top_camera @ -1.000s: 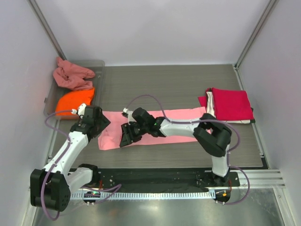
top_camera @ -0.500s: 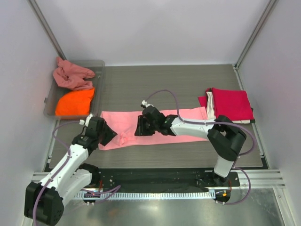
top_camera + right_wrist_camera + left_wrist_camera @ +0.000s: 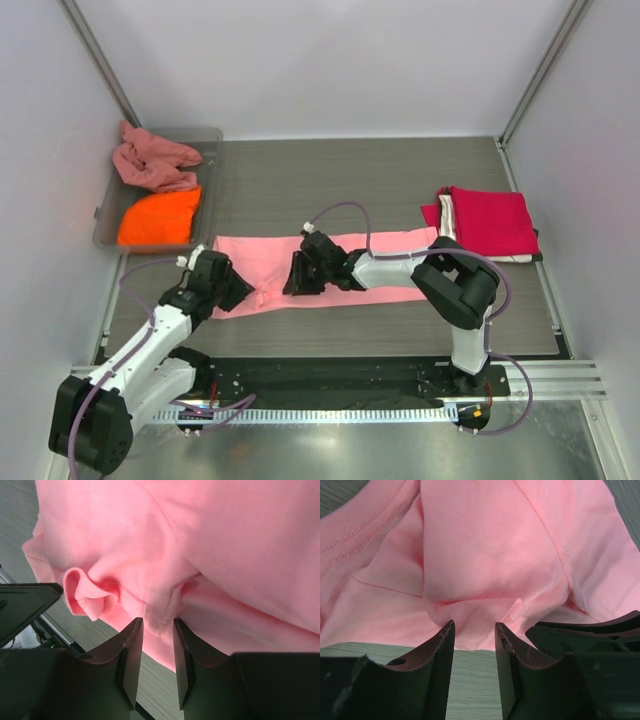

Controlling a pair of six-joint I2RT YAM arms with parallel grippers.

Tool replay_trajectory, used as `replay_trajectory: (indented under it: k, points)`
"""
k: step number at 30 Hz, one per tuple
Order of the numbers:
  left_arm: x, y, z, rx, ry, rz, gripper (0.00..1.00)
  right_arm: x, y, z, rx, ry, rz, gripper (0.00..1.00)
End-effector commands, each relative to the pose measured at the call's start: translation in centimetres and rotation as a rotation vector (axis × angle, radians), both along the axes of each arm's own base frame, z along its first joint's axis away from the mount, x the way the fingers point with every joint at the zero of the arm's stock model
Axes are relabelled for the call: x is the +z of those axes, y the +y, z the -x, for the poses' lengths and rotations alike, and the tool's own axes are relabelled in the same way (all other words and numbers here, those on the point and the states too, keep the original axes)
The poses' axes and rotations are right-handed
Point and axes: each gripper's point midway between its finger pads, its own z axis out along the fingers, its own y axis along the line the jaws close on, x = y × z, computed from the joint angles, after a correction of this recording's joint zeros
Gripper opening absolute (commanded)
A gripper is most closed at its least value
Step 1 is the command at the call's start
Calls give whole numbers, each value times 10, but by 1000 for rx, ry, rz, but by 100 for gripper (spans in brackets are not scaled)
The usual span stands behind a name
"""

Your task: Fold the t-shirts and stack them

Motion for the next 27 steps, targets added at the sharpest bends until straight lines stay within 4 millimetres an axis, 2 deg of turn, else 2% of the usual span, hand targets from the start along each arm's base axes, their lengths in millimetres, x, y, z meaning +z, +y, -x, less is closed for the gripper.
replay_trajectory:
  k: [1, 3, 4, 5, 8, 16, 27]
  points:
    - [2, -4, -4, -12, -26, 11, 39, 6, 12, -3, -4, 1, -69, 36]
    - [-1, -3, -2, -12, -20, 7, 38, 3, 10, -1, -9, 11, -64, 36]
    - [-1, -2, -1, -11, -20, 6, 38, 3, 10, -1, -10, 13, -70, 30]
    - [-1, -2, 0, -11, -21, 6, 38, 3, 10, 1, -9, 17, -74, 18]
    - [-1, -1, 2, -17, -23, 2, 39, 7, 6, 0, -19, 9, -76, 2]
    - [6, -6, 4, -55, -32, 12, 41, 38, -9, 2, -29, 0, -134, 1]
    - [8, -21, 11, -141, -20, 42, 33, 44, -23, 3, -14, 100, -187, 1]
